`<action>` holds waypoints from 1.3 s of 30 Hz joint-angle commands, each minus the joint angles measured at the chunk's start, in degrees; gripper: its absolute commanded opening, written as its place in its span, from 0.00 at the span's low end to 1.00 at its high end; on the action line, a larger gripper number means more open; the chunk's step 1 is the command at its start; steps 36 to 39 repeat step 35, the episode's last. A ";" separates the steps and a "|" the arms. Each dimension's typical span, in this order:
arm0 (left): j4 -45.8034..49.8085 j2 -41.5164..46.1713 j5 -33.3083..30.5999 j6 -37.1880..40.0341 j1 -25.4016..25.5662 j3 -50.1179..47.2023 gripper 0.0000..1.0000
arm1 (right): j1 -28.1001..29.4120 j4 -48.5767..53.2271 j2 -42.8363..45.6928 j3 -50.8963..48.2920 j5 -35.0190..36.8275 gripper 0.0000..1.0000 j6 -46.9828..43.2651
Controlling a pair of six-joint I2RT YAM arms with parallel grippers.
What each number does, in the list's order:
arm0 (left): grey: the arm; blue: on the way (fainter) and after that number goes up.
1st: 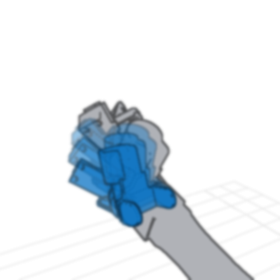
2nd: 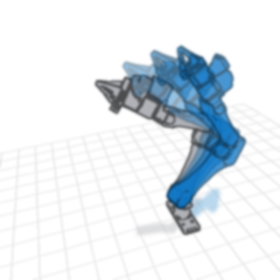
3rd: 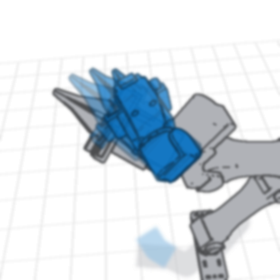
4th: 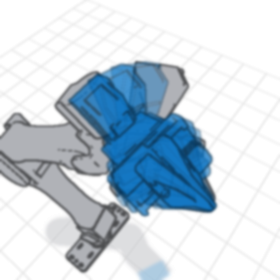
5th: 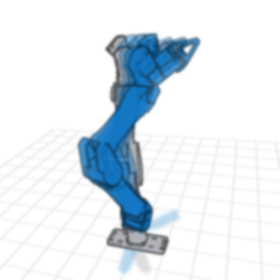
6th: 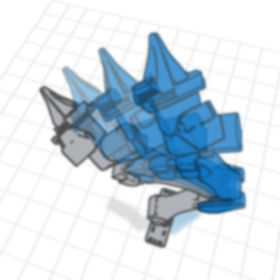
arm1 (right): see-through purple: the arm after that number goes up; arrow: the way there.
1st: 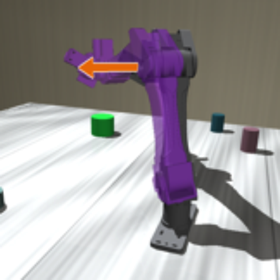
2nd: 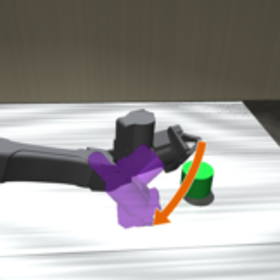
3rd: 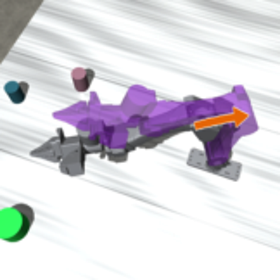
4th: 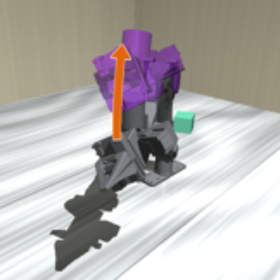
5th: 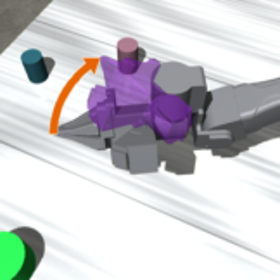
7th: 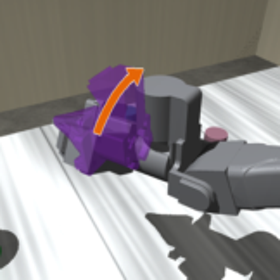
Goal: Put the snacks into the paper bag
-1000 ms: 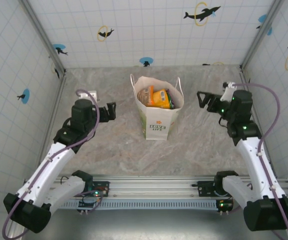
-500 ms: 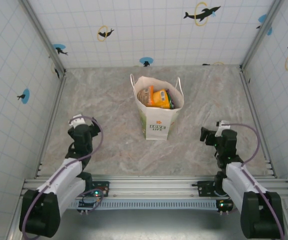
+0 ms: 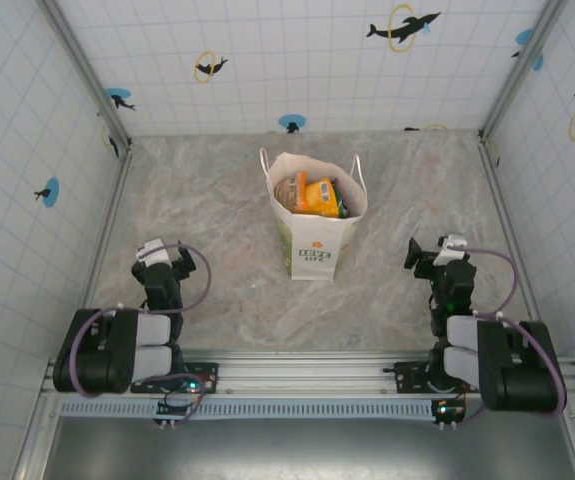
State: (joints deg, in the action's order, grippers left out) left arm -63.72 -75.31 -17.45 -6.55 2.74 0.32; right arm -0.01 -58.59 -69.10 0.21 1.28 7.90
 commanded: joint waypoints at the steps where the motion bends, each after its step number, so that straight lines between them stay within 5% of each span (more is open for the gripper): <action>1: -17.25 -8.49 5.29 3.39 -0.72 -5.70 0.98 | -0.08 -10.79 -4.45 -5.80 -0.07 0.99 -1.49; 3: -23.75 -14.60 3.10 3.90 -0.70 -4.23 0.98 | 0.31 -11.95 -7.37 -4.11 0.94 0.99 -3.54; 4: -7.86 -10.59 1.99 0.71 -1.65 -0.33 0.98 | 0.15 -14.25 -10.28 -3.94 1.08 0.99 -3.07; 6: -17.88 -13.07 4.25 -0.14 -3.38 -2.62 0.98 | 0.05 -22.29 -17.16 -4.69 1.10 0.99 -2.94; 7: -14.42 -11.97 3.94 -0.46 -3.36 -2.23 0.98 | 0.10 -27.41 -20.99 -4.47 0.88 1.00 -2.24; 9: -13.65 -11.49 3.91 -0.08 -3.36 -2.00 0.98 | -0.19 -12.20 -16.60 -0.64 1.60 1.00 -2.50; 39: -11.88 -11.26 3.48 0.29 -2.78 -1.55 0.98 | 0.76 -12.85 -18.02 0.14 1.75 1.00 -3.45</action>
